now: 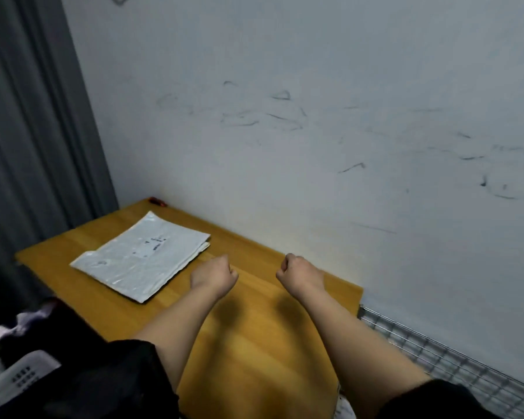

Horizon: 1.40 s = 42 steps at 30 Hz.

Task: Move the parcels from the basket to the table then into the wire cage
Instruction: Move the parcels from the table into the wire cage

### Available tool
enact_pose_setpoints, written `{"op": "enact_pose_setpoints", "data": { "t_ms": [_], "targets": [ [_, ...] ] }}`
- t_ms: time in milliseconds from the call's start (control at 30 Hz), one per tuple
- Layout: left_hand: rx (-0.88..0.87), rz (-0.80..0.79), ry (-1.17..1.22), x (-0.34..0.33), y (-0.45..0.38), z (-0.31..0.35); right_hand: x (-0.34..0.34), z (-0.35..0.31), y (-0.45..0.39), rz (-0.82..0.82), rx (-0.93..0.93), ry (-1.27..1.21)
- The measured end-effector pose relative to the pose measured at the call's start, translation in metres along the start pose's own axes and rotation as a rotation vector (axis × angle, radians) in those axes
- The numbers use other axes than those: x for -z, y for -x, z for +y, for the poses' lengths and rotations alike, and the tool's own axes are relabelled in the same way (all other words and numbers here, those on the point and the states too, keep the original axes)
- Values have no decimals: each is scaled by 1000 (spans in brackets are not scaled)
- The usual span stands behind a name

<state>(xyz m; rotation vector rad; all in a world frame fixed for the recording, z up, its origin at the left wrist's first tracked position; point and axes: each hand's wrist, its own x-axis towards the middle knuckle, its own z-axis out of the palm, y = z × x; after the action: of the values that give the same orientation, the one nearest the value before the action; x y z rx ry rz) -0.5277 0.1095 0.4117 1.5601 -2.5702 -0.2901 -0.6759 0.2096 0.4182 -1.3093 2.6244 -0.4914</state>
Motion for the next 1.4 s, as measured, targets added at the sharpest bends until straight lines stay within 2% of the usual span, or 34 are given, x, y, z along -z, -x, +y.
{"op": "enact_pose_setpoints", "data": {
  "t_ms": [167, 367, 567, 800, 1033, 1133, 1267, 1400],
  "targets": [
    [148, -28, 9, -2, -20, -79, -40, -62, -24, -136, 44, -23],
    [318, -101, 138, -18, -77, -183, -108, -143, -64, -277, 65, -79],
    [470, -225, 320, -44, -145, -284, -192, -223, -113, -407, -16, -200],
    [678, -265, 486, -83, -200, -383, -296, -287, -161, -558, -220, -447],
    [773, -203, 654, -119, -244, -419, -351, -312, -185, -440, -641, -698],
    [825, -161, 656, -126, -252, -421, -359, -316, -196, -413, -793, -836],
    [891, -18, 711, -126, -258, -428, -357, -320, -211, -429, -902, -915],
    [1010, 194, 997, -115, -261, -420, -361, -309, -224, -467, -879, -951]
  ]
}}
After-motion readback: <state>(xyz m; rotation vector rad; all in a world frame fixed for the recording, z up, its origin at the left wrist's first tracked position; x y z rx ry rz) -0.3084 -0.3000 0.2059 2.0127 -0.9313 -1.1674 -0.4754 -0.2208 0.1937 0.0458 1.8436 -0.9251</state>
